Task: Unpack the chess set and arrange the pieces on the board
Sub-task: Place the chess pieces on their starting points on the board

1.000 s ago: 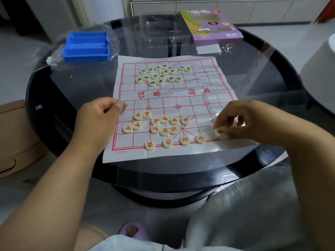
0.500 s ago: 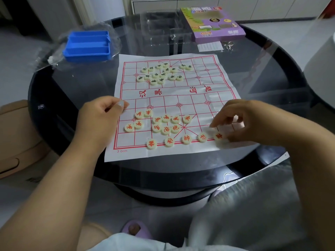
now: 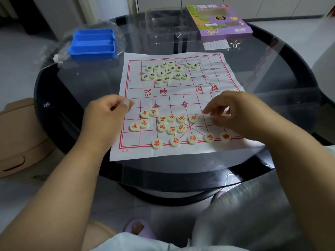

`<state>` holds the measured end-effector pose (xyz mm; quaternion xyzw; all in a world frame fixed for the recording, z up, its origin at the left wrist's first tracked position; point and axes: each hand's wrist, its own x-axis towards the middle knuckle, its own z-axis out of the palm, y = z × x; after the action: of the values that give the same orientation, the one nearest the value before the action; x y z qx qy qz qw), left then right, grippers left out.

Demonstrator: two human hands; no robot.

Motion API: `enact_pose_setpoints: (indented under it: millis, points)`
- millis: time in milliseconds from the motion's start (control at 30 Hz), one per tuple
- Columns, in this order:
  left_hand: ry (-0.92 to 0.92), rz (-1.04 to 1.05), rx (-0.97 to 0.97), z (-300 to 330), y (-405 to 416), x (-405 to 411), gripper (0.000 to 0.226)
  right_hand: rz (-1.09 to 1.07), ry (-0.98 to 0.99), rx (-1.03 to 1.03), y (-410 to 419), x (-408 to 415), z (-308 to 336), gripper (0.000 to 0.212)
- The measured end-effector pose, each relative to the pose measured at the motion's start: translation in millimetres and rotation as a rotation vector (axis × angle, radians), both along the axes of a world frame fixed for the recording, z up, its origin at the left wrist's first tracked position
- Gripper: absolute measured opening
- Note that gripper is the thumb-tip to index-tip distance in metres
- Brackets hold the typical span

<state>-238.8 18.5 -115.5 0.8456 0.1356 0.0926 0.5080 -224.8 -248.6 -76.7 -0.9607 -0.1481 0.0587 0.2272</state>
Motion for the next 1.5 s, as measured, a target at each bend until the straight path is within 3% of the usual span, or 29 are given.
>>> enact_pose_setpoints:
  millis: [433,1000,1267,1500]
  points:
    - [-0.005,-0.012,0.012,-2.0,1.8,1.5,0.015,0.026,-0.008,-0.018,26.2,2.5,0.2,0.029]
    - [-0.005,-0.012,0.030,-1.2,0.7,2.5,0.016,0.076,-0.021,0.004,62.6,-7.8,-0.9,0.022]
    - [-0.009,-0.005,0.008,0.1,1.4,3.2,0.017,-0.022,-0.117,-0.093,88.1,-9.2,-14.0,0.034]
    - [-0.017,-0.018,-0.009,0.4,1.8,2.8,0.015,-0.029,-0.143,-0.068,95.6,-9.7,-15.4,0.026]
